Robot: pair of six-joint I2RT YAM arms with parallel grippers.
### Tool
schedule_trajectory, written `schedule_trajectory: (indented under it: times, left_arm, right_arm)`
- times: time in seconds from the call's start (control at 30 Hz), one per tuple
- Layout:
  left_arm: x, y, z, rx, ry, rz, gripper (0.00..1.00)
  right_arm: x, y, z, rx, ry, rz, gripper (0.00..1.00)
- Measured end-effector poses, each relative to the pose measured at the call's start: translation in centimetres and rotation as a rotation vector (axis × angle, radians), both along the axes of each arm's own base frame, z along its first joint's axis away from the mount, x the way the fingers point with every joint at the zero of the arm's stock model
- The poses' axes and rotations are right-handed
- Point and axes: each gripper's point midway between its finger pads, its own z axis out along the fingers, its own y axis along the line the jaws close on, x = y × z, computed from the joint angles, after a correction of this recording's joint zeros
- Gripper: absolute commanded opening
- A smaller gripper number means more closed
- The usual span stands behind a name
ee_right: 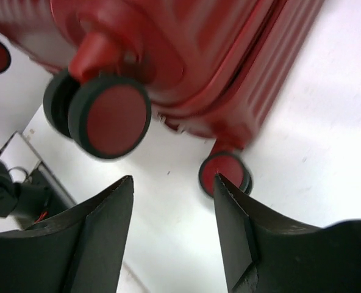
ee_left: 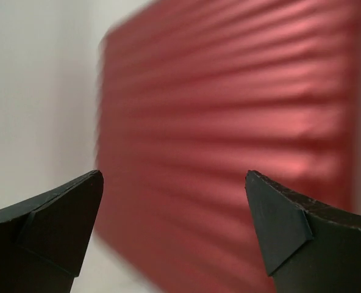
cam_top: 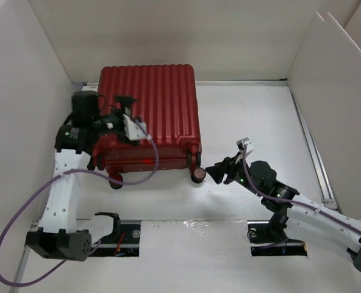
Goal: Pack the luggage
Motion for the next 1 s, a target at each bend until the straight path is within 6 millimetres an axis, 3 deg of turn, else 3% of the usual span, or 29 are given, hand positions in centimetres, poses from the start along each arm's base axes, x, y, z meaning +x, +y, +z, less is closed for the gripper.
schedule_trajectory:
  times: [0.1,0.23,0.4,0.53,0.77,0.8,0.87,0.9,0.93,0.97,1.0]
  left_arm:
    - [-4.9,-6.9,-4.1,0.116,0.006,-0.325,1.00]
    - [-8.3,-11.7,-7.2,0.224,-0.006,-0.528,1.00]
    - [-10.9,-16.9,-9.7,0.363,-0.060,-0.705,1.00]
    - [-11.0,-19.3,-12.0,0.475,-0.086,-0.762,1.00]
    - [-7.5,-20.6,-15.2,0.622,-0.074,-0.713,0.96]
    - [-6.9,-20.8,-15.3,0.632,-0.076,-0.702,0.91]
    - [-6.2,-21.3,-15.4,0.642,-0.063,-0.694,0.45]
    - [-6.1,-21.4,-15.4,0.643,-0.064,-0.692,0.45]
    - [-5.9,-21.6,-15.2,0.656,-0.080,-0.708,0.33]
    - [-5.6,-21.9,-15.0,0.671,-0.101,-0.714,0.10]
    - [-5.5,-21.9,-15.1,0.683,-0.100,-0.720,0.00]
  right_arm:
    - [-1.2,0.1,-1.4,-0.007,0.049,0.006,0.60]
    - [-1.6,-0.1,-2.7,-0.025,0.088,-0.006,0.60]
    - [-1.4,-0.3,-2.9,-0.026,0.092,-0.024,0.61]
    - [-1.2,-0.3,-3.3,-0.041,0.097,-0.031,0.61]
    - [-1.4,-0.2,-5.7,-0.084,0.131,-0.021,0.60]
    - [-1.5,-0.2,-6.2,-0.089,0.134,-0.015,0.58]
    - [-1.6,-0.1,-6.7,-0.090,0.127,-0.003,0.49]
    - [-1.7,-0.1,-7.0,-0.090,0.128,0.003,0.49]
    - [-1.7,0.0,-7.2,-0.091,0.124,0.006,0.47]
    - [-1.6,0.1,-7.2,-0.091,0.113,0.011,0.44]
    - [-1.5,0.2,-7.1,-0.089,0.103,0.013,0.42]
